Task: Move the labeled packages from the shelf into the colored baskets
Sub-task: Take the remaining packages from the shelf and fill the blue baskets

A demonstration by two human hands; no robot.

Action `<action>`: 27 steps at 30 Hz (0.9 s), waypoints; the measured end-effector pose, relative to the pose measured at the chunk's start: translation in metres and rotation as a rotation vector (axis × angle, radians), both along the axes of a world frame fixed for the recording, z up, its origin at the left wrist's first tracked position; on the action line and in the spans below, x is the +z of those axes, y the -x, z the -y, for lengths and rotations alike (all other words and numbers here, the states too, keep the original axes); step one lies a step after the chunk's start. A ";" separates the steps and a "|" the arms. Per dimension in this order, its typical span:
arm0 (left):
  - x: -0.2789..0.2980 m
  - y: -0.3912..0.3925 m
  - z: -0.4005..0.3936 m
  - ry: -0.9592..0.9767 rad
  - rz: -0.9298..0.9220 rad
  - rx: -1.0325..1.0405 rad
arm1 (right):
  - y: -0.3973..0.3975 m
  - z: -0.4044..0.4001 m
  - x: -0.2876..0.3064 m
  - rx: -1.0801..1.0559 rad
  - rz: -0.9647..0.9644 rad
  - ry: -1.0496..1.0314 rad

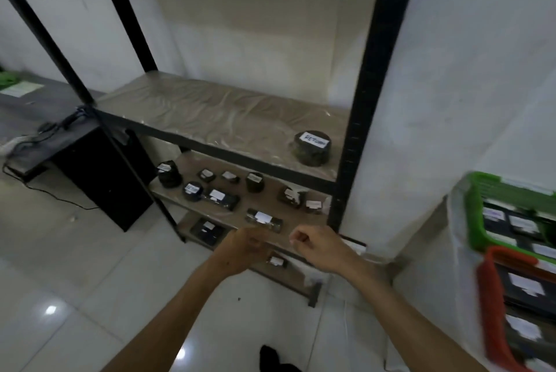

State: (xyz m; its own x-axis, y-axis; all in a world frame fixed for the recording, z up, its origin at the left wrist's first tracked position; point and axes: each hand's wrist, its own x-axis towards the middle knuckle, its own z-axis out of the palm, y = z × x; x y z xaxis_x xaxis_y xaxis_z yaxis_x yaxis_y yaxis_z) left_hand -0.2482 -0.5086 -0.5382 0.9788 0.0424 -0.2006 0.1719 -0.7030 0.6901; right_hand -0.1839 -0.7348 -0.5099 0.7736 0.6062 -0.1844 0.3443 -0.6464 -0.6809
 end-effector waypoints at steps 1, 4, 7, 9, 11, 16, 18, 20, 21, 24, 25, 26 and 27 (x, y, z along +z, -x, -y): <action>-0.013 -0.005 -0.017 0.015 -0.013 0.012 | -0.005 -0.018 -0.012 -0.010 -0.041 0.005; -0.040 -0.026 -0.061 0.025 -0.067 -0.004 | -0.023 -0.065 -0.048 -0.077 -0.164 0.024; -0.061 -0.054 -0.100 0.050 -0.154 -0.041 | -0.051 -0.105 -0.087 -0.192 -0.239 0.035; -0.079 -0.079 -0.132 0.066 -0.181 -0.060 | -0.072 -0.132 -0.113 -0.271 -0.273 0.080; -0.097 -0.104 -0.162 0.018 -0.226 -0.078 | -0.091 -0.154 -0.140 -0.354 -0.287 0.126; -0.150 -0.158 -0.226 -0.131 -0.294 -0.055 | -0.125 -0.188 -0.192 -0.491 -0.280 0.286; -0.168 -0.182 -0.243 -0.220 -0.253 -0.130 | -0.138 -0.196 -0.218 -0.524 -0.281 0.322; -0.187 -0.208 -0.261 -0.296 -0.192 -0.202 | -0.154 -0.204 -0.242 -0.527 -0.275 0.333; -0.203 -0.220 -0.273 -0.332 -0.168 -0.240 | -0.160 -0.209 -0.261 -0.539 -0.288 0.306; -0.232 -0.253 -0.295 -0.526 -0.105 -0.366 | -0.169 -0.210 -0.294 -0.550 -0.240 0.308; -0.245 -0.261 -0.301 -0.598 -0.089 -0.406 | -0.169 -0.211 -0.311 -0.520 -0.225 0.311; -0.255 -0.270 -0.306 -0.652 -0.076 -0.438 | -0.168 -0.213 -0.322 -0.510 -0.216 0.314; -0.264 -0.277 -0.311 -0.691 -0.059 -0.462 | -0.171 -0.215 -0.335 -0.530 -0.208 0.295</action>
